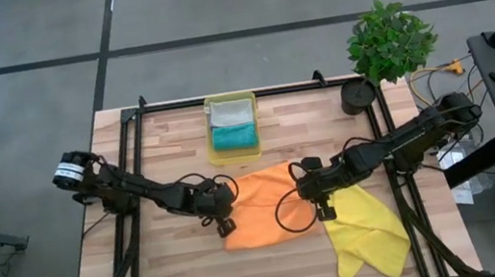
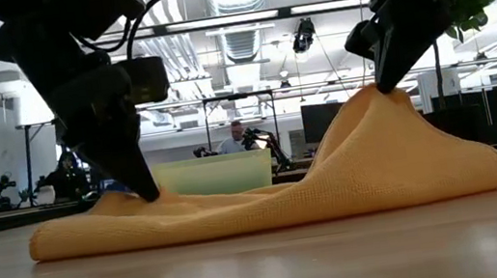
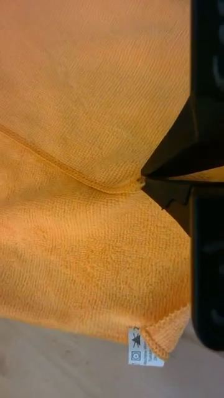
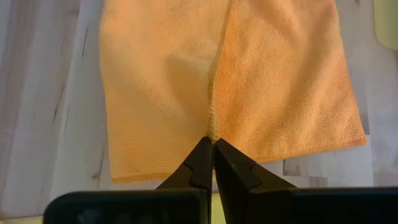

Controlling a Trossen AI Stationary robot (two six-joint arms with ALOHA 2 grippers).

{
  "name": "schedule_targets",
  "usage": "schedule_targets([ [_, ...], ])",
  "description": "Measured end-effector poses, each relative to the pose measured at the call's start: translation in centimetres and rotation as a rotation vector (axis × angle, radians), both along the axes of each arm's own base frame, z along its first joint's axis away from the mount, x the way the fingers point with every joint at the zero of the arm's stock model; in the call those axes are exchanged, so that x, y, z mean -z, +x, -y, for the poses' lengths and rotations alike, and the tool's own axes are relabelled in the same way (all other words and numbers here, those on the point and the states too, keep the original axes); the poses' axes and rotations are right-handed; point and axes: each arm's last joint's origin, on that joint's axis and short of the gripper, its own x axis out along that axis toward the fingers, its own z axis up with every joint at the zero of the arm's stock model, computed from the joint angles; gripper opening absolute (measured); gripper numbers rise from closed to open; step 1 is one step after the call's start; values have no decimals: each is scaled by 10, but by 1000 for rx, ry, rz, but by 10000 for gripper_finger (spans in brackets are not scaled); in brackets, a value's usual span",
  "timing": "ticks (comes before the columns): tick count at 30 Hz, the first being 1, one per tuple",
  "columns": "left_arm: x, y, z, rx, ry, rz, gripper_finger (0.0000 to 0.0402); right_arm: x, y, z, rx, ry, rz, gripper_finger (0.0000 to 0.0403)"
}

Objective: Fold microfiber towels
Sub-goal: Fold the orange microfiber cloth

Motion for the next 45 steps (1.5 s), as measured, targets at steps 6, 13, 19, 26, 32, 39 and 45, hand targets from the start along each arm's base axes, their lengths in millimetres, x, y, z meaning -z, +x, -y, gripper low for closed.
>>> schedule_targets([
  [6, -1, 0, 0, -2, -1, 4, 4, 1, 0, 0, -1, -1, -2, 8],
  [13, 5, 2, -3, 24, 28, -11, 18, 1, 0, 0, -2, -1, -2, 8],
  [19, 4, 7, -8, 3, 20, 23, 65, 1, 0, 0, -2, 0, -4, 8],
  [26, 3, 9, -14, -18, 13, 33, 92, 1, 0, 0, -2, 0, -5, 8],
  [32, 4, 9, -14, -32, -16, 29, 81, 1, 0, 0, -2, 0, -5, 8],
  [39, 6, 5, -14, -16, -37, -30, 14, 1, -1, 0, -2, 0, -6, 8],
  [45, 2, 1, -17, -72, 9, -25, 1, 1, -1, 0, -3, 0, -6, 8],
])
